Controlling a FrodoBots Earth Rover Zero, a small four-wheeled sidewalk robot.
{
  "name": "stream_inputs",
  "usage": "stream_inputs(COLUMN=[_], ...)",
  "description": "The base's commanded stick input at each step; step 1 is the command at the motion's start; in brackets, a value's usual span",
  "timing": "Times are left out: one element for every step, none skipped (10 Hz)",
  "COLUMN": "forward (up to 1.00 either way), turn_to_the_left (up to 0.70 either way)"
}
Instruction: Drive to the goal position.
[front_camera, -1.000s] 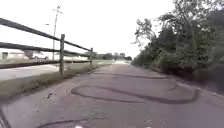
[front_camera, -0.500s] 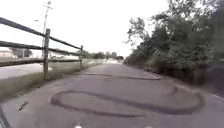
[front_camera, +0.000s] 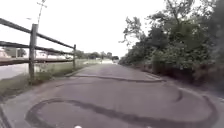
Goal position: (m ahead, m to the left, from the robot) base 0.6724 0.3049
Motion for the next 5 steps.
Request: stream_inputs(forward=[1.0,1.0,1.0,1.0,1.0], turn_to_the_left=[-0.06,-0.06,-0.06,-0.06,-0.06])
